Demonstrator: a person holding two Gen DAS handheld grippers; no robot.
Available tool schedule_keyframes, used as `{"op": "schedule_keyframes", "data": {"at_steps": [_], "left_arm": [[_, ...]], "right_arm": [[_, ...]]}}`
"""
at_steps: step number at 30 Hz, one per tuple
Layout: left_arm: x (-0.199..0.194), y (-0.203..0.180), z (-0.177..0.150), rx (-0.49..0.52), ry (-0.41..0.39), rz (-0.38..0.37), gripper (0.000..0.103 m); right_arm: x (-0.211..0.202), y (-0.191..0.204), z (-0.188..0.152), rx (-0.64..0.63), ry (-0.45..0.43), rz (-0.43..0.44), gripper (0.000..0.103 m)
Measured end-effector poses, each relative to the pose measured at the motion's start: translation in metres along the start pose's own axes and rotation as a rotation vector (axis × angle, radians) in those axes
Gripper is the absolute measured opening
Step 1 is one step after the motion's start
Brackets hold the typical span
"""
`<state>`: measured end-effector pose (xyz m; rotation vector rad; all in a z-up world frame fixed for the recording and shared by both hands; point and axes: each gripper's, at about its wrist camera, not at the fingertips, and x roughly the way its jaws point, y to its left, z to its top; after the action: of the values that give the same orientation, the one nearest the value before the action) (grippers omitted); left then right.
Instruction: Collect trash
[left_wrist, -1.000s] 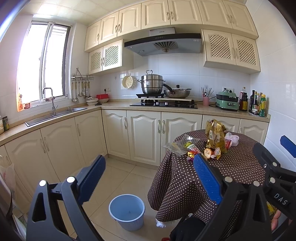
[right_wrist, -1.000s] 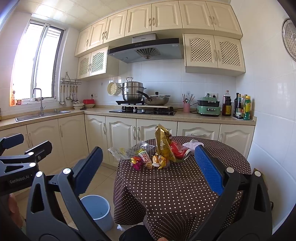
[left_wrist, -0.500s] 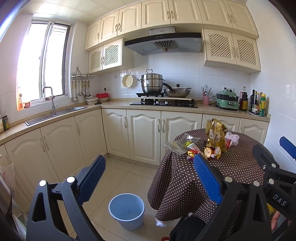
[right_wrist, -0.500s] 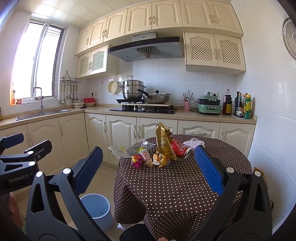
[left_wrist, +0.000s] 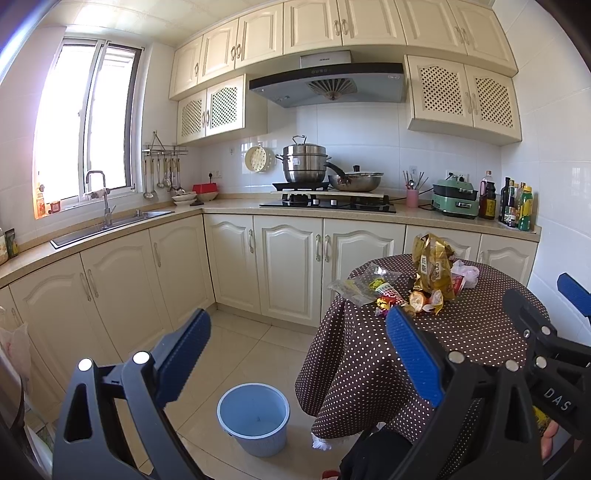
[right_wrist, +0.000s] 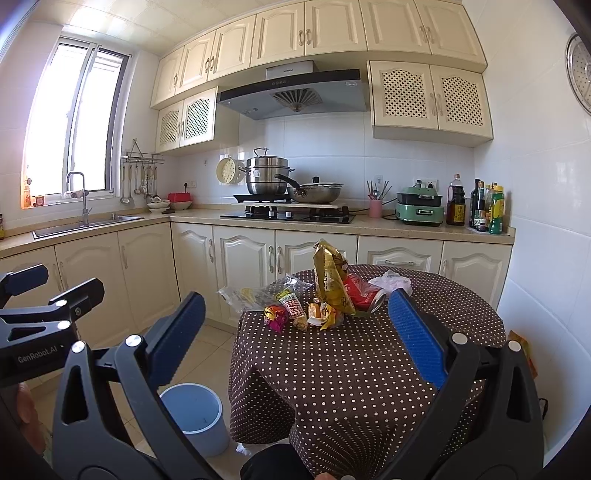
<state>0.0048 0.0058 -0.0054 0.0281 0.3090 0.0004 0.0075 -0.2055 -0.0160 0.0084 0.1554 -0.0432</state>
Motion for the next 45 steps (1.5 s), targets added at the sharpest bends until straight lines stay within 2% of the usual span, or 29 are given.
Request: {"op": "schedule_keyframes", "data": {"at_steps": [19,32,38,45], "left_arm": [[0.014,0.020,-0.010,-0.033,0.024,0.030,0.094],[0.032,0.035,-0.016,-0.058,0.060,0.058,0.094],[0.055,0.034,-0.020,-0.061,0.100,0.035,0.094],[0.096,0.014,-0.027,-0.046,0.181,-0.022,0.094]], "right_arm": [[0.010,0.013,-0.001,-0.022,-0.003,0.021,0.097],[0.030,0.025,-0.006,-0.041,0.030,0.054,0.097],[0.047,0.016,-0.010,-0.028,0.051,0.037,0.097],[0.075,-0.017,-0.023,0.033,0.096,-0.014,0.097]]}}
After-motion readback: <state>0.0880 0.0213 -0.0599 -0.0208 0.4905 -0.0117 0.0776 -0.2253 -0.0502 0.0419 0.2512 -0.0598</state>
